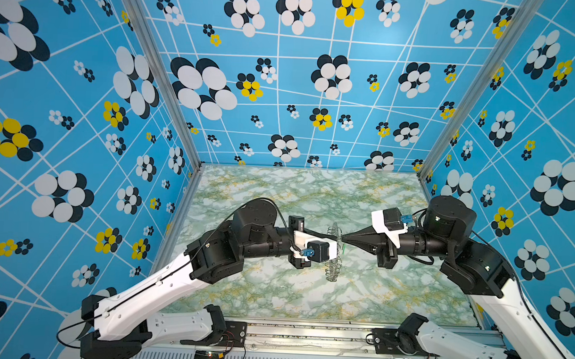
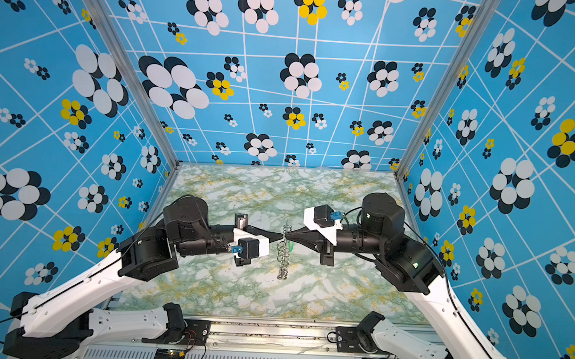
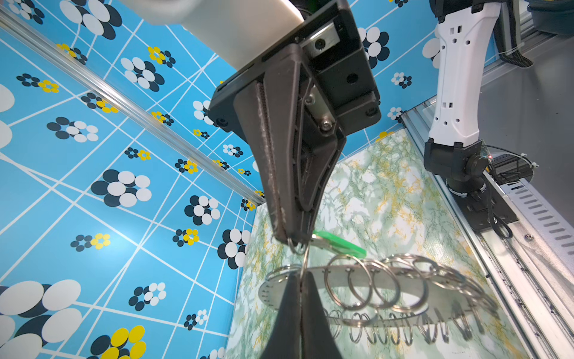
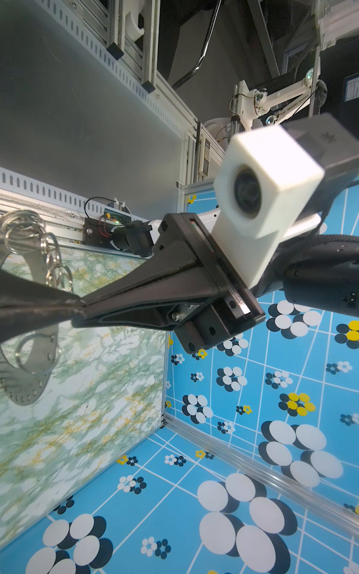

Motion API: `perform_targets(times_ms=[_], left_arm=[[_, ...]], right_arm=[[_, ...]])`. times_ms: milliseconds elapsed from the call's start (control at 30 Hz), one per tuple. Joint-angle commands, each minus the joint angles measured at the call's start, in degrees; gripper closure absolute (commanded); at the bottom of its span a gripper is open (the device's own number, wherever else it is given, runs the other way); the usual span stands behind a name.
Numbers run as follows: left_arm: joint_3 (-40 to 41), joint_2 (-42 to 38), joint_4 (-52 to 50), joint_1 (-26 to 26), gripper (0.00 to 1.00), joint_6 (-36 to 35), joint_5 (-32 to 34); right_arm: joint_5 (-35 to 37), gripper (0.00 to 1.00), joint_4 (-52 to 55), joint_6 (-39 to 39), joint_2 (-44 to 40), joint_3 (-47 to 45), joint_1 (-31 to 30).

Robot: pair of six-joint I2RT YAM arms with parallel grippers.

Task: Attach keys to a key ring
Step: Insert the key into the keyring.

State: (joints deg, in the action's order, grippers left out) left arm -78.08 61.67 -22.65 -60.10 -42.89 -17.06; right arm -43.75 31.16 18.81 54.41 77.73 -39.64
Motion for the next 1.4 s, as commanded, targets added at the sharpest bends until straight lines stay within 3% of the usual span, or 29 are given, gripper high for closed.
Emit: perform_targets(times_ms=[0,467,1033,1233,1367], left_arm=[[-1.99,-1.38,3.93,-0.90,1.00,0.37,-1.79],[-0.17,-3.54,7.21,-1.60,1.00,-1.52,1.31],[2.39,-4.32,12.06,-1.59,1.00,0.30,0.19],[4.30,-4.80,14.19,-0.32,1.00,3.85,-2.24],[4.67,-4.96,14.57,0.89,1.00,5.37,-4.12]], right_arm=[[2.35,1.00,2.17,-0.96,1.29,1.57,-0.23],[5.71,1.00,8.70,-2.78,4.13,5.06,-0.18],[5.50,1.00,9.40,-6.37,5.31,4.58,0.87],[6.59,0.73,9.25,-6.13,2.50,3.96,3.31],[6.49,0.69,8.97,-5.59,1.43,4.38,3.80]])
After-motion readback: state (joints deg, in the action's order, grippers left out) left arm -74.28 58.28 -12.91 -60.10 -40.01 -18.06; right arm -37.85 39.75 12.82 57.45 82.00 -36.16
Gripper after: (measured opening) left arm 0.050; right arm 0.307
